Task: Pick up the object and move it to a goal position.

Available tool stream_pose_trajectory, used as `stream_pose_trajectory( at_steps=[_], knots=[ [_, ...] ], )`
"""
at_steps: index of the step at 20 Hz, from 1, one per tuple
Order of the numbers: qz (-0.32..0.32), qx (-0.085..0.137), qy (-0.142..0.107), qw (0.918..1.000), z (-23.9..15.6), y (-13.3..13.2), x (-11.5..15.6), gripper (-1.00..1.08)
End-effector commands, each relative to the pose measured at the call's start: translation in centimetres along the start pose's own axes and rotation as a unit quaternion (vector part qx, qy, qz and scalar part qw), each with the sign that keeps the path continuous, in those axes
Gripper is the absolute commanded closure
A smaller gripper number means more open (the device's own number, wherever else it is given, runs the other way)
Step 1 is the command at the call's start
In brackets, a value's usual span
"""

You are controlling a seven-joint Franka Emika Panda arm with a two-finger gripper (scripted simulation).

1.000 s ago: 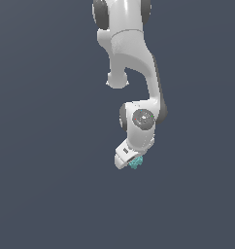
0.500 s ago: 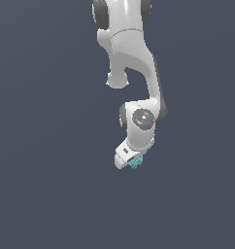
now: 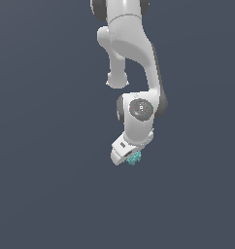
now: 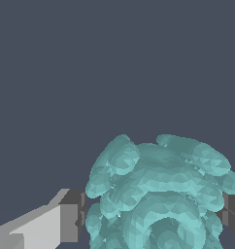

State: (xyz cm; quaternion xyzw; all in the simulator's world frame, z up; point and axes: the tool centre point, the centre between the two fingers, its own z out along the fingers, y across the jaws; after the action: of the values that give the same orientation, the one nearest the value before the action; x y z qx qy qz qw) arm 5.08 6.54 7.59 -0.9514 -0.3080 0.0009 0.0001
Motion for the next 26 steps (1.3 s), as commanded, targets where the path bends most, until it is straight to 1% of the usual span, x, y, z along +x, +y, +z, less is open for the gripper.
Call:
stream_pose_trajectory(
  at_steps=[1,6,26],
  knots=[
    [0.000,0.000,0.001,1.0000,-1.9,0.4,-0.5,1.08],
    [0.000,-0.001,0.001,1.0000,-6.8,1.4,-1.8,1.08],
    [0.000,0.000,0.001,1.0000,-29.7,6.5,-7.5,1.08]
  ],
)
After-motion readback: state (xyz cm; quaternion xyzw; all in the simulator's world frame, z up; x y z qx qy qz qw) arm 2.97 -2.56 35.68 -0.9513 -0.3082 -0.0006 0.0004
